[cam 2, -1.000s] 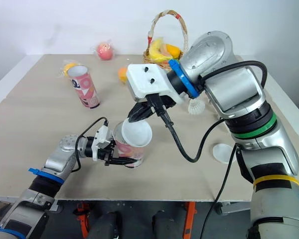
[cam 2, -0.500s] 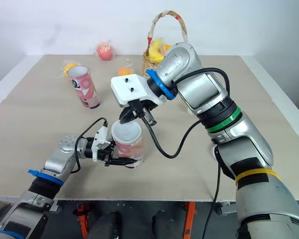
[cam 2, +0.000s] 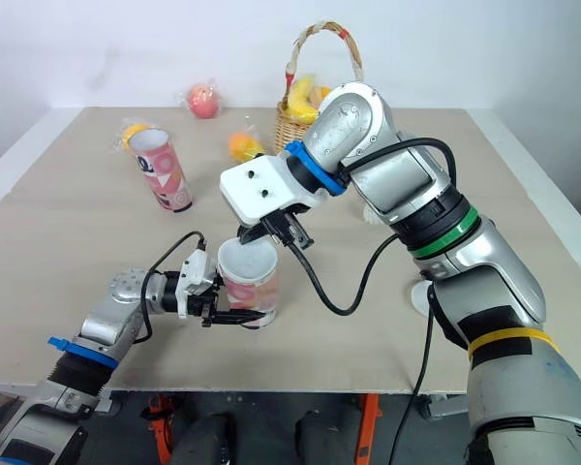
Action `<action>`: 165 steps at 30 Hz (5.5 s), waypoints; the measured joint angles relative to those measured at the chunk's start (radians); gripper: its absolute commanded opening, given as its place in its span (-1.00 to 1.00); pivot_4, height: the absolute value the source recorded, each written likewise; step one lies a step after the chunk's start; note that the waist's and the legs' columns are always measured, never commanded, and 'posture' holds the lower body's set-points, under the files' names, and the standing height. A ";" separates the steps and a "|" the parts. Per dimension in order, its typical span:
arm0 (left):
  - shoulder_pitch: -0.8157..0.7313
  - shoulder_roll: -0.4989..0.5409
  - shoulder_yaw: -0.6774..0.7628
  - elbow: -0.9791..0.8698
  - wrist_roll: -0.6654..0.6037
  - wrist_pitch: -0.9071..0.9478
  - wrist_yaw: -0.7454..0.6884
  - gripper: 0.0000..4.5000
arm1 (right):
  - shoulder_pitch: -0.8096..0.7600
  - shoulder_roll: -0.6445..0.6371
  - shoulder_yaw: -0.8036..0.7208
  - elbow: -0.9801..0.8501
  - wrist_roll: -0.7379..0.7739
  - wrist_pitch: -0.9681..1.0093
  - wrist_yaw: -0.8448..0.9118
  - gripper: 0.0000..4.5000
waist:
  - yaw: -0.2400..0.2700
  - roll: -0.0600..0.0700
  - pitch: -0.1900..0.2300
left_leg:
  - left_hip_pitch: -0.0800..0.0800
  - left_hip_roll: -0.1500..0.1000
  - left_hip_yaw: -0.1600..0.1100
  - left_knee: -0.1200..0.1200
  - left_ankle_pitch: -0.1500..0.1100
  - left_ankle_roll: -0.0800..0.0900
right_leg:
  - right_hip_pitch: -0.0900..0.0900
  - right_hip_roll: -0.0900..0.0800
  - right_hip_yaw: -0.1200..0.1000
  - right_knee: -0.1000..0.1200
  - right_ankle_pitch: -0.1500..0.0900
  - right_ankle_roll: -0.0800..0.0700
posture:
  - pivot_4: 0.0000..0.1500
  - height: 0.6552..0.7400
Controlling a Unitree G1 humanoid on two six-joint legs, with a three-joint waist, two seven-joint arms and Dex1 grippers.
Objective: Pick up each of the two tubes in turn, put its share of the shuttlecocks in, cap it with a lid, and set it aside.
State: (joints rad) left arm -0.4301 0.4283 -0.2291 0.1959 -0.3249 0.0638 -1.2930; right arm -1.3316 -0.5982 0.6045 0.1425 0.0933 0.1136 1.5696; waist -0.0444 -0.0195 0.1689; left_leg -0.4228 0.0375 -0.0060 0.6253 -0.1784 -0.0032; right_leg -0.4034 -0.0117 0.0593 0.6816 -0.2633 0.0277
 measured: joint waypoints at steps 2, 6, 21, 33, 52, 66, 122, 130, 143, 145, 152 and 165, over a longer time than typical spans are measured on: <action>0.000 0.000 0.000 0.001 0.000 0.006 0.002 0.19 | 0.000 0.004 0.001 0.006 -0.023 -0.030 0.000 -0.99 | 0.000 0.000 -0.002 | 0.001 0.000 0.000 0.000 0.000 0.000 | 0.000 0.000 0.000 0.000 0.000 0.000 | 1.00 1.00; 0.000 0.000 0.003 0.010 -0.003 0.015 0.006 0.19 | -0.002 0.025 0.001 0.029 -0.058 -0.069 -0.002 -0.99 | 0.000 0.000 -0.004 | 0.004 0.001 0.000 0.000 0.000 0.000 | 0.003 0.001 0.000 0.000 -0.003 0.004 | 1.00 1.00; 0.015 0.011 0.009 0.016 -0.008 0.029 0.013 0.19 | 0.033 0.120 -0.067 0.113 -0.109 -0.035 -0.018 0.29 | 0.000 -0.003 -0.020 | 0.020 0.011 0.002 -0.006 -0.004 -0.004 | 0.014 0.010 0.000 0.000 -0.010 -0.010 | 1.00 1.00; 0.007 0.009 0.009 0.016 -0.009 0.023 -0.011 0.19 | -0.075 0.072 -0.241 0.293 0.112 0.254 0.002 -0.51 | 0.000 -0.002 -0.017 | 0.017 0.010 0.001 -0.007 -0.007 -0.004 | 0.012 0.009 -0.001 0.000 -0.009 -0.010 | 1.00 1.00; 0.011 0.013 0.016 0.014 -0.010 0.022 -0.020 0.19 | 0.100 -0.031 -0.023 -0.003 0.257 0.282 0.003 -0.98 | 0.000 0.001 -0.016 | 0.016 0.010 0.001 -0.007 -0.007 -0.005 | 0.011 0.009 0.000 0.000 -0.012 -0.005 | 1.00 1.00; 0.049 0.023 0.032 -0.030 -0.010 0.034 -0.006 0.19 | 0.065 0.051 0.024 0.042 0.207 0.219 0.004 -0.98 | -0.002 0.000 -0.016 | 0.017 0.013 0.001 -0.007 -0.010 -0.004 | 0.011 0.013 0.000 0.000 -0.014 -0.008 | 1.00 1.00; 0.147 0.229 0.079 -0.224 -0.081 0.131 -0.093 1.00 | 0.959 -0.166 -0.400 -0.473 0.394 0.484 -0.394 1.00 | 0.020 -0.006 0.010 | 0.009 0.010 0.001 -0.002 -0.027 -0.004 | 0.005 0.009 0.002 -0.002 -0.028 -0.003 | 1.00 1.00; 0.273 0.399 0.271 -0.348 -0.245 0.312 -0.087 1.00 | 0.930 -0.075 -0.363 -0.449 0.337 0.422 -0.429 1.00 | 0.020 -0.007 0.011 | 0.002 0.011 -0.001 0.000 -0.026 -0.005 | -0.001 0.010 0.000 0.000 -0.027 -0.004 | 1.00 1.00; 0.354 0.451 0.324 -0.464 -0.282 0.376 -0.037 1.00 | 0.854 -0.008 -0.336 -0.407 0.333 0.422 -0.414 1.00 | 0.022 -0.008 0.012 | 0.001 0.011 -0.001 0.001 -0.026 -0.005 | -0.001 0.010 -0.001 0.001 -0.023 -0.010 | 1.00 1.00; 0.354 0.424 0.345 -0.464 -0.291 0.370 -0.018 1.00 | 0.843 0.008 -0.327 -0.389 0.331 0.417 -0.414 1.00 | 0.022 -0.008 0.012 | 0.001 0.011 -0.001 0.002 -0.026 -0.005 | -0.001 0.010 -0.001 0.001 -0.023 -0.011 | 1.00 1.00; 0.308 0.326 0.397 -0.461 -0.351 0.340 0.050 1.00 | 0.839 0.070 -0.285 -0.320 0.313 0.387 -0.401 1.00 | 0.022 -0.008 0.012 | 0.000 0.012 -0.001 0.005 -0.026 -0.005 | -0.001 0.011 -0.001 0.002 -0.021 -0.011 | 1.00 1.00; 0.212 0.292 0.385 -0.460 -0.353 0.326 0.073 1.00 | 0.814 0.093 -0.285 -0.287 0.307 0.364 -0.390 1.00 | 0.022 -0.008 0.012 | 0.000 0.014 -0.001 0.010 -0.025 -0.007 | 0.000 0.014 0.000 0.002 -0.016 -0.010 | 1.00 1.00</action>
State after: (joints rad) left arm -0.2178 0.7204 0.1559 -0.2645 -0.6782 0.3898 -1.2204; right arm -0.5177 -0.5052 0.3197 -0.1441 0.4006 0.4778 1.1794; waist -0.0226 -0.0274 0.1806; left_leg -0.4228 0.0511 -0.0066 0.6350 -0.2034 -0.0100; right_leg -0.4037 0.0022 0.0594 0.6834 -0.2794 0.0181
